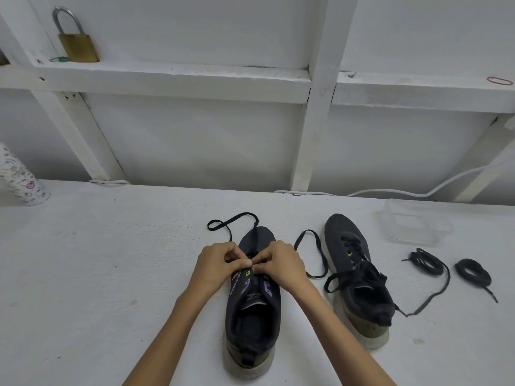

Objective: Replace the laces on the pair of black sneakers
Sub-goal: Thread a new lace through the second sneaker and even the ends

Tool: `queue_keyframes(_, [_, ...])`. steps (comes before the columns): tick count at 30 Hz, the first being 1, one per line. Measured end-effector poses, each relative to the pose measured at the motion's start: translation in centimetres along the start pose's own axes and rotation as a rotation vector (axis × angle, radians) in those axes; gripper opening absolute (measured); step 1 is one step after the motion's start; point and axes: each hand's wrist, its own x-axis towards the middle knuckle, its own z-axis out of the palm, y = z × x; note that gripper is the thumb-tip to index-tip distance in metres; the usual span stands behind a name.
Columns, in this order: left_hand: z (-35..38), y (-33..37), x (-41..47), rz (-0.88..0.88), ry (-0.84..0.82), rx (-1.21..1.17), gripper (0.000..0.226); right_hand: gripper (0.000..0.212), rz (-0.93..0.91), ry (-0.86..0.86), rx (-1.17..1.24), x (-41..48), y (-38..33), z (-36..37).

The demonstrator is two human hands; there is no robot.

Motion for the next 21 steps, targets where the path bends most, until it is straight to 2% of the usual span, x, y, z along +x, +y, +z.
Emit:
queue_keyframes(3, [0.4, -0.5, -0.3, -0.033, 0.037, -0.011, 0.016, 0.015, 0.004, 0.018, -0.002, 0.1, 0.1, 0.4])
queue_keyframes(7, [0.7, -0.7, -1.1, -0.029, -0.023, -0.051, 0.046, 0.018, -0.009, 0.028, -0.03, 0.0, 0.1, 0.9])
queue_keyframes(10, [0.6, -0.2, -1.5, -0.015, -0.038, -0.03, 0.039, 0.014, -0.031, 0.017, 0.036, 0.1, 0.5, 1.1])
queue_keyframes(12, [0.7, 0.3, -1.7, 0.002, -0.008, 0.039, 0.025, 0.015, -0.022, 0.017, 0.166, 0.1, 0.8, 0.9])
queue_keyframes(14, [0.8, 0.7, -1.8, 0.012, 0.027, 0.091, 0.019, 0.02, 0.031, -0.005, 0.42, -0.1, 1.2, 0.6])
queue_keyframes(17, [1.3, 0.5, -1.7, 0.037, 0.054, 0.122, 0.029, 0.021, 0.1, -0.067, 0.751, -0.5, 1.7, 0.1])
queue_keyframes(19, [1.6, 0.0, -1.6, 0.062, 0.096, 0.128, 0.033, 0.017, 0.103, -0.068, 0.837, -0.6, 1.9, 0.1])
queue_keyframes(21, [2.0, -0.3, -1.6, 0.081, 0.152, 0.102, 0.014, 0.012, 0.108, -0.023, 0.893, -0.8, 1.8, 0.0])
